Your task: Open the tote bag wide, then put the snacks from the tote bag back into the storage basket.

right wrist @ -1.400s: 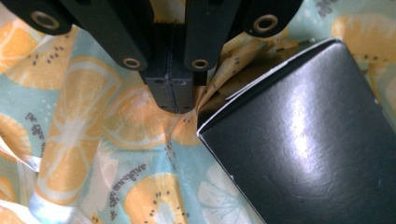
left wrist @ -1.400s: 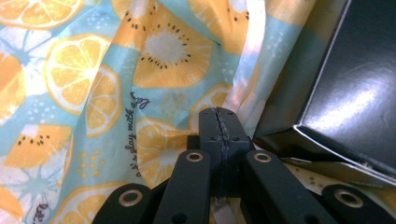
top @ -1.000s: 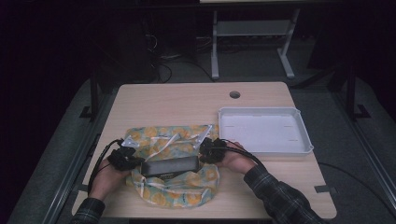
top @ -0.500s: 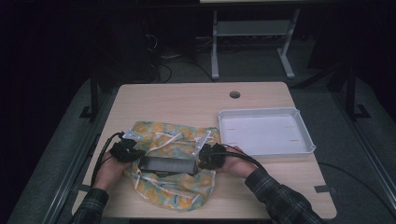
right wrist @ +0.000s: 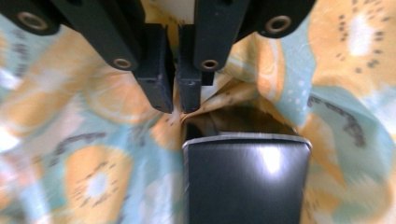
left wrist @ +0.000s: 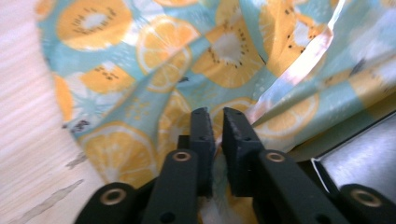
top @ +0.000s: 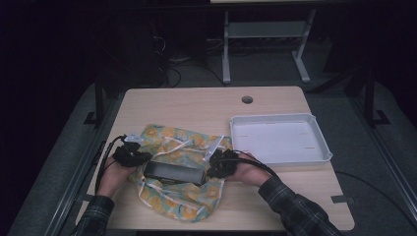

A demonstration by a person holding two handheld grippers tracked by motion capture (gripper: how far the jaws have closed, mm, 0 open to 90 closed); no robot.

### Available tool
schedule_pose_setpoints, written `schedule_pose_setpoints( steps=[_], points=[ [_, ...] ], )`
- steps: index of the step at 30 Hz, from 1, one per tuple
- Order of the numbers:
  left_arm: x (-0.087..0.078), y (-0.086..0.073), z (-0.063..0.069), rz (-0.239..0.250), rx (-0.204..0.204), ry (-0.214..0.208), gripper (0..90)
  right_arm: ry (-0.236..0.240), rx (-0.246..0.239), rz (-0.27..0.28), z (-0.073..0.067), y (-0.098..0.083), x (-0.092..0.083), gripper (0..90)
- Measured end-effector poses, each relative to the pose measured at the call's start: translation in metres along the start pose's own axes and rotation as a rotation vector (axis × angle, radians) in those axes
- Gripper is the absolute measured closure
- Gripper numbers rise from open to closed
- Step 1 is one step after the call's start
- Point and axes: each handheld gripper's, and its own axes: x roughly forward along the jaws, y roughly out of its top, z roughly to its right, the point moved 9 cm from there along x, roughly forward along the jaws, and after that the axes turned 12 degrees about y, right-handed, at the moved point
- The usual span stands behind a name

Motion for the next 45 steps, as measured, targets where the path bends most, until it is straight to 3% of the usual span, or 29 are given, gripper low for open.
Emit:
schedule_pose_setpoints(
  steps=[2, 4, 10, 18, 25, 35, 45],
  points=[
    [-0.002, 0.0, -0.002, 0.009, -0.011, -0.002, 75.7, -0.009, -0.003, 0.018, 0.001, 0.002, -0.004, 77.5],
    [-0.011, 0.0, -0.007, 0.041, -0.048, -0.003, 71.0, -0.014, 0.019, 0.069, 0.003, 0.007, -0.015, 69.2],
    [-0.029, -0.005, -0.018, 0.075, -0.102, -0.015, 59.1, 0.007, 0.019, 0.142, 0.002, 0.016, -0.03, 54.8],
    [-0.049, -0.023, -0.019, 0.076, -0.136, -0.031, 49.3, 0.026, -0.005, 0.189, -0.008, 0.03, -0.039, 49.5],
    [-0.062, -0.043, -0.008, 0.05, -0.109, -0.022, 43.8, 0.046, -0.056, 0.18, -0.021, 0.044, -0.031, 48.3],
    [-0.076, -0.069, 0.0, 0.039, -0.099, -0.008, 35.8, 0.057, -0.088, 0.167, -0.031, 0.062, -0.014, 44.5],
    [-0.083, -0.089, 0.01, -0.009, -0.039, 0.013, 27.7, 0.038, -0.07, 0.143, -0.03, 0.068, 0.001, 37.5]
  ],
)
